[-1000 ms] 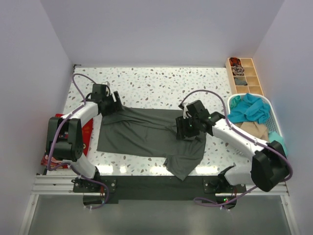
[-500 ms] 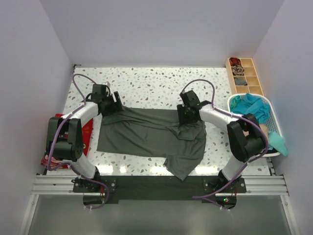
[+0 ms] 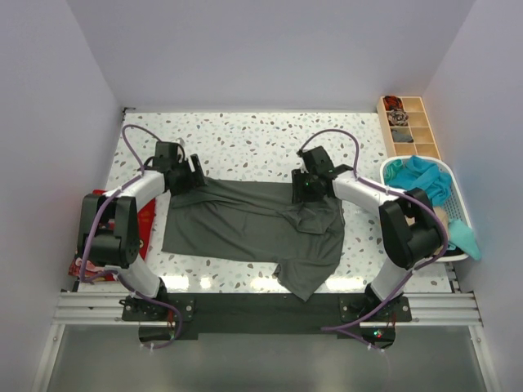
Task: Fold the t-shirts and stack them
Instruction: Fold the flattened tshirt in 1/3 of the way
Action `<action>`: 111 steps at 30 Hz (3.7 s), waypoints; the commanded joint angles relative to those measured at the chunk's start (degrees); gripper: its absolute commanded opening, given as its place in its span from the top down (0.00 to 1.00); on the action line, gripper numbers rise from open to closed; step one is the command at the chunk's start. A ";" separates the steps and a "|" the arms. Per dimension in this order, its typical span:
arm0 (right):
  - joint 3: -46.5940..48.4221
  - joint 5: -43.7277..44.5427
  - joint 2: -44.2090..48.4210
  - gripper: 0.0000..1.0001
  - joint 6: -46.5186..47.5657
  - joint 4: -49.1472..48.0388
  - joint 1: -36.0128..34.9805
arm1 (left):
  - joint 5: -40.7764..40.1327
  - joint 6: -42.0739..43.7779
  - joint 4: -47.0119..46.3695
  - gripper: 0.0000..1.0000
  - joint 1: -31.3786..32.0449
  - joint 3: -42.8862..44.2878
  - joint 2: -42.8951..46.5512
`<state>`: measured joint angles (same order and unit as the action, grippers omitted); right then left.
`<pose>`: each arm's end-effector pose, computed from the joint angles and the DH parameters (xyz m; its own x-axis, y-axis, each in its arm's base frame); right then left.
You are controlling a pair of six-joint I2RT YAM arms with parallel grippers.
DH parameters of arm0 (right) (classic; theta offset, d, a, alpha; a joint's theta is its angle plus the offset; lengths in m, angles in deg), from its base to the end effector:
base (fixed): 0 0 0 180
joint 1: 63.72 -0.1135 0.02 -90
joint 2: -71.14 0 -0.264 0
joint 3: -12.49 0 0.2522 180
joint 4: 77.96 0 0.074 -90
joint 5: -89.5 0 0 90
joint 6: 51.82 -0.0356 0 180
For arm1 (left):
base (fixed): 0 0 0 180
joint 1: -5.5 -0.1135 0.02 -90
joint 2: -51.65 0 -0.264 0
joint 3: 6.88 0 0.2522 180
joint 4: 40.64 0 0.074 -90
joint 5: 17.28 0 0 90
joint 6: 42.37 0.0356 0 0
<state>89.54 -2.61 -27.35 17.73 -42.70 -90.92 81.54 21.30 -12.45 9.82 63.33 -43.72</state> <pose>0.3142 0.1629 0.1908 -0.8624 -0.0507 -0.5037 -0.1851 0.9576 0.2207 0.3368 -0.0309 0.1815 -0.7905 -0.3798 -0.4804 -0.2063 0.9038 -0.3750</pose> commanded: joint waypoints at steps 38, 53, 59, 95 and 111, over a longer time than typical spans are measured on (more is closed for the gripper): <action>-4.93 -5.18 0.32 0.78 -7.15 -7.08 0.31 | 0.85 1.28 -3.10 0.00 0.17 -1.34 2.39; -8.62 -7.82 11.75 0.88 -6.62 0.38 -1.27 | 2.25 0.84 -3.54 0.00 0.25 -1.07 1.15; -13.36 -7.74 13.59 0.91 -9.87 0.22 -5.40 | 2.17 0.84 -3.71 0.00 0.43 -1.16 1.33; -13.98 -12.29 15.88 0.97 -9.26 -3.40 -5.75 | 2.52 0.84 -3.89 0.00 0.78 -1.43 1.24; -14.78 -0.21 19.98 0.47 -9.26 6.45 -11.38 | 2.61 0.84 -3.63 0.00 1.92 -1.07 -0.08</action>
<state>71.86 -12.71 -15.66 7.53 -40.08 -102.40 83.29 21.71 -14.00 11.31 61.99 -43.61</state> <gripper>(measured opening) 0.482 0.997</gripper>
